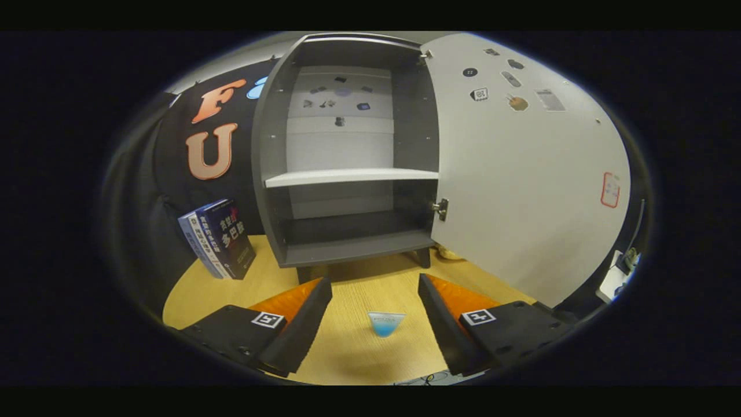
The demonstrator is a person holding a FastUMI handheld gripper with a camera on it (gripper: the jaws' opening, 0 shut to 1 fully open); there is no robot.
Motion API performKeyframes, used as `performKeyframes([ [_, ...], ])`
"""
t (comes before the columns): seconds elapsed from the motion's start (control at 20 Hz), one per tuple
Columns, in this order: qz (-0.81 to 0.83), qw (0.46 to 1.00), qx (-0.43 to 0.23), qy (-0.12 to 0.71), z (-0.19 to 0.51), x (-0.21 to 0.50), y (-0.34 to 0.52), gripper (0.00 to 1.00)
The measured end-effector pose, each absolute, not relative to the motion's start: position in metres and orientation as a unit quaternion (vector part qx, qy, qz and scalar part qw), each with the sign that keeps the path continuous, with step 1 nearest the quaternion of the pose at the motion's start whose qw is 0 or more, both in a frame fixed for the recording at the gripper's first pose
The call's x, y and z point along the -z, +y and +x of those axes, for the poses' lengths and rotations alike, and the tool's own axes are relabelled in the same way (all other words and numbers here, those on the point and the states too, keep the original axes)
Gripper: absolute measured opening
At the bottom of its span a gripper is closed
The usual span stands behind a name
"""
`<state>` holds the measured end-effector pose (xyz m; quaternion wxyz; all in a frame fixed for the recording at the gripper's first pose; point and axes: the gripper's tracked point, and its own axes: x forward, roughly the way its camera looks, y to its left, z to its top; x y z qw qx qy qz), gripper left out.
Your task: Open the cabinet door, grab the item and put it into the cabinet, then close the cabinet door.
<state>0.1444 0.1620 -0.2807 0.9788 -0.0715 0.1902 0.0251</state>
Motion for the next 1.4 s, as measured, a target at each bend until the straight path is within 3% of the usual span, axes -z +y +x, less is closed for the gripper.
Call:
performKeyframes([
  [0.05, -0.072, 0.976, -0.021, 0.206, 0.144, 0.295, 0.159, 1.00],
  [0.6, -0.036, 0.960, 0.002, 0.277, 0.170, 0.374, 0.139, 1.00],
  [0.75, -0.029, 0.956, 0.012, 0.292, 0.177, 0.388, 0.132, 0.73],
  [0.85, -0.008, 0.953, 0.018, 0.303, 0.177, 0.391, 0.131, 0.66],
  [1.05, -0.010, 0.949, 0.008, 0.314, 0.177, 0.381, 0.134, 0.63],
  [1.4, -0.011, 0.958, -0.027, 0.287, 0.188, 0.282, 0.159, 0.62],
])
